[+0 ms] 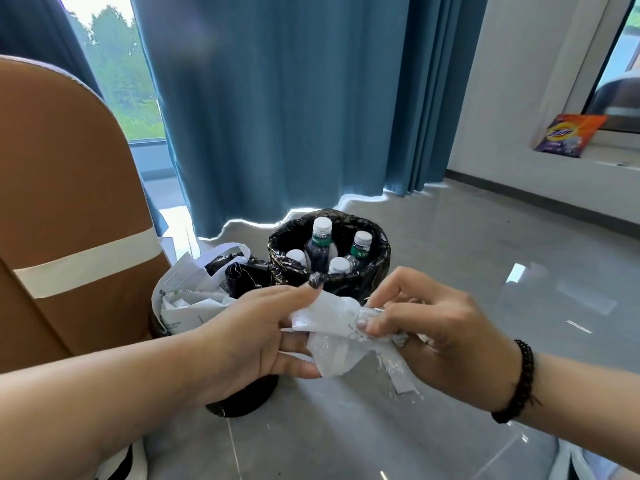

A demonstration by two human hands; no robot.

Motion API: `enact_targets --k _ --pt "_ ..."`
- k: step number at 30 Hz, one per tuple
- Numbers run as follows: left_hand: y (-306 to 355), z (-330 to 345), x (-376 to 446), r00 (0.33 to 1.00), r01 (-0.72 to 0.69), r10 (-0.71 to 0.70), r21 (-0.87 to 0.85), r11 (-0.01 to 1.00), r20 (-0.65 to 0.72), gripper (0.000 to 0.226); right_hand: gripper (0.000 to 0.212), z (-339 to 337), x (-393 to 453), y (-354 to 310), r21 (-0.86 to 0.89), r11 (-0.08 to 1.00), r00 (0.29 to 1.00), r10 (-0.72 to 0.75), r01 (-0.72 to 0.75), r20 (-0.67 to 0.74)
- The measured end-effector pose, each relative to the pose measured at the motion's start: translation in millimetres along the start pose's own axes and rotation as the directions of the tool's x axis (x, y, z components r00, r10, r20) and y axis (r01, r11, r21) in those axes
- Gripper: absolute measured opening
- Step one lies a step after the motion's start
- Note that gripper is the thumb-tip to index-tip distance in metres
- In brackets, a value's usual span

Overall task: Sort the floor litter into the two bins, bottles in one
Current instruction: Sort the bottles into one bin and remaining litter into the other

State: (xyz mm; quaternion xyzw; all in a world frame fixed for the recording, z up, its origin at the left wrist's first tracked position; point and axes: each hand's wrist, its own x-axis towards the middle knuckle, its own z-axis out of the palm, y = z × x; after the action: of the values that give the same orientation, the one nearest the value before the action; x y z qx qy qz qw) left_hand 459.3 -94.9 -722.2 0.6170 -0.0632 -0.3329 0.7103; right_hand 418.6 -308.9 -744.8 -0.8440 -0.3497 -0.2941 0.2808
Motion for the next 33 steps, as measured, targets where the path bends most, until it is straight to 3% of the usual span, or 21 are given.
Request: enact_targets --k 3,5,8,11,12,14,16,19,23,27,30,33 --pt "-2 -4 1 0.992 -0.085 0.093 0.092 0.992 -0.08 0.036 0.019 4 -4 -1 0.046 0.999 0.999 0.015 -0.016 0.035" --pt "-4 -7 1 0.977 -0.113 0.139 0.156 0.981 -0.164 0.034 0.029 7 -7 -5 0.299 0.924 0.971 0.214 -0.238 0.11" --pt "-5 -10 0 0.954 -0.159 0.198 0.184 0.97 -0.223 0.024 0.056 7 -7 -6 0.645 0.517 0.812 0.494 -0.563 0.312" --pt "-5 -9 -2 0.947 -0.217 0.253 0.186 0.958 -0.199 0.026 0.09 11 -2 -11 0.795 0.071 0.653 0.615 -0.603 0.441" --pt "-5 -8 -3 0.945 -0.232 0.268 0.195 0.953 -0.187 0.026 0.088 12 0 -16 0.81 -0.007 0.633 0.621 -0.586 0.463" --pt "-8 -6 -4 0.944 -0.244 0.281 0.204 0.948 -0.176 0.024 0.059 16 3 -27 0.799 0.018 0.609 0.658 -0.601 0.444" --pt "-13 -3 -3 0.95 -0.224 0.254 0.173 0.959 -0.179 0.022 0.029 20 8 -36 0.742 0.157 0.571 0.745 -0.652 0.345" --pt "-23 1 2 0.97 -0.128 0.142 0.085 0.988 -0.198 0.014 0.029 22 12 -35 0.667 0.282 0.539 0.816 -0.689 0.211" --pt "-26 1 8 0.993 -0.017 0.019 0.018 1.0 -0.117 0.017 0.036 16 20 -28 0.701 0.222 0.482 0.854 -0.678 0.196" --pt "-10 -5 3 0.997 -0.076 0.075 0.016 0.997 0.033 0.035 0.037 0 28 -17 0.818 0.041 0.571 0.736 -0.574 0.363" --pt "8 -14 -3 0.982 -0.167 0.151 0.144 0.975 0.114 0.054 0.038 -16 33 -17 0.844 0.025 0.655 0.644 -0.536 0.396" --pt "18 -12 -7 0.972 -0.228 0.209 0.211 0.951 0.107 0.037 0.039 -22 41 -22 0.874 0.046 0.695 0.628 -0.483 0.351"
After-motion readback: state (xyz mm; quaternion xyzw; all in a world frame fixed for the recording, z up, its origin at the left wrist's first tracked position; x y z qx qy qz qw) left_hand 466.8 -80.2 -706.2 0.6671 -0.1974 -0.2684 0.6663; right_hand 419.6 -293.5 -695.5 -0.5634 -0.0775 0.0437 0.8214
